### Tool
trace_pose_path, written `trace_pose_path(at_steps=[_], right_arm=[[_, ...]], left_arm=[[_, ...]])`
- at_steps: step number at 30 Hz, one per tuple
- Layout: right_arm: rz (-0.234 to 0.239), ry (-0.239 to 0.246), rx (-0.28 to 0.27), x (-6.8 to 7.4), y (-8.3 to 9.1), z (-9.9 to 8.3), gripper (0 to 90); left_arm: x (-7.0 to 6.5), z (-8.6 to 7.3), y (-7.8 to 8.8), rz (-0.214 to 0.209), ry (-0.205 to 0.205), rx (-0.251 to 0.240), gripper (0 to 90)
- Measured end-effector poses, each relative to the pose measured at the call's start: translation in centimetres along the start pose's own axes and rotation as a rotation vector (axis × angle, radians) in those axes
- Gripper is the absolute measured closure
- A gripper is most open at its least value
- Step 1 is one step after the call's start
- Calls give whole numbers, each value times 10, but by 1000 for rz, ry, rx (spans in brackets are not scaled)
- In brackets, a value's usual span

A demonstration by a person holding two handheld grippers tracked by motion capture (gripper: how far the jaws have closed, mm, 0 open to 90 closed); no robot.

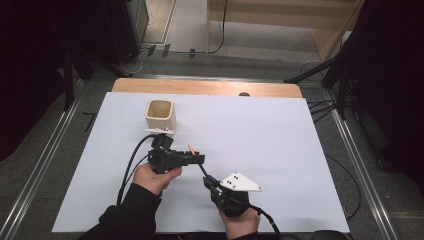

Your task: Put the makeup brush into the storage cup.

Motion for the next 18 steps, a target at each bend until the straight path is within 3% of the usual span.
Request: trace_pose_path(at_steps=[4, 13, 15, 18], right_arm=[[3, 6, 1, 1, 0, 0, 853], [8, 16, 18, 3, -1, -1, 854], [11, 19, 26, 5, -3, -2, 854], [14, 19, 35, 6, -5, -3, 854]], left_arm=[[1, -1, -1, 14, -13, 7, 672], [-7, -2, 3, -44, 19, 20, 774], [-10, -3, 3, -45, -2, 26, 798], [-10, -4, 4, -51, 11, 35, 809]])
Point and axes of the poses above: each handheld gripper's, and its own axes: y roughly backward along the jaws, z roughly out of its top, x roughly to its left, the point moved 10 cm from there along -y, roughly forward along the jaws, and after that the axes turned 10 degrees about y, right-handed, at the moved point
